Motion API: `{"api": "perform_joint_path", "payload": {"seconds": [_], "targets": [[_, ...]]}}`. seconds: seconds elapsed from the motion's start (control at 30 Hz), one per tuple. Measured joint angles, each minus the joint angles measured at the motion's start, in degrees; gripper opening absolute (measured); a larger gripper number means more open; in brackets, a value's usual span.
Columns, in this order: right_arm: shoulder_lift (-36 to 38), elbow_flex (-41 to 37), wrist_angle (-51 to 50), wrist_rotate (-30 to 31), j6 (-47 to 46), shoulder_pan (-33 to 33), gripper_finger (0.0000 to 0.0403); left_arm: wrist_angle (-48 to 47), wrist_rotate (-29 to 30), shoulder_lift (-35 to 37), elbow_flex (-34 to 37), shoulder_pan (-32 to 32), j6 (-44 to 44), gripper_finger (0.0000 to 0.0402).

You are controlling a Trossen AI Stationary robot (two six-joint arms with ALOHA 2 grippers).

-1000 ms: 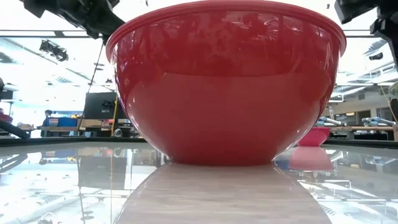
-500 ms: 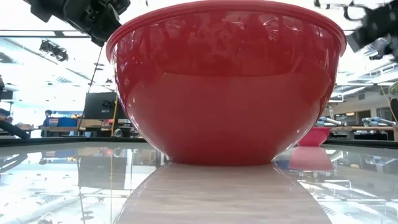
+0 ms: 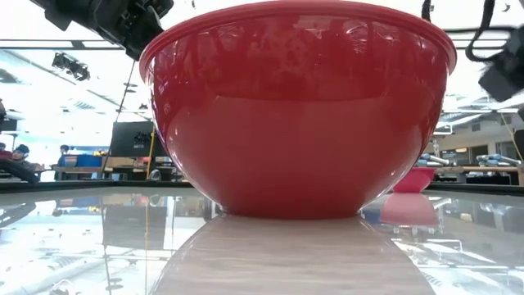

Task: Nest bowls inside each other
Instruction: Stack the green bowl on top of the orange bowl

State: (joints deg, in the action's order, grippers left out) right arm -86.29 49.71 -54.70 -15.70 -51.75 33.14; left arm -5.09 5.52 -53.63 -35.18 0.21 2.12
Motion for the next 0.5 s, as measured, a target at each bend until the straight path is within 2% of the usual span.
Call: {"api": "perform_joint_path", "payload": {"seconds": [0.1, 0.23, 0.37, 0.5], "targets": [[3.1, 0.1, 0.4, 1.3, -0.3, -1.0, 0.0016, 0.0, 0.0, 0.0, 0.0, 0.0, -0.5, 0.0245], [8.9, 2.9, 0.1, 11.2, -2.5, -1.4, 0.0028, 0.1, 0.0, 0.0, 0.0, 0.0, -0.5, 0.0245], [14.3, 6.7, 1.1, 18.4, -2.6, -1.2, 0.0022, 0.4, 0.0, 0.0, 0.0, 0.0, 0.9, 0.0245], [17.7, 8.5, 7.1, 33.0, -2.5, -1.3, 0.0020, 1.3, 0.0, 0.0, 0.0, 0.0, 3.8, 0.0245]]}}
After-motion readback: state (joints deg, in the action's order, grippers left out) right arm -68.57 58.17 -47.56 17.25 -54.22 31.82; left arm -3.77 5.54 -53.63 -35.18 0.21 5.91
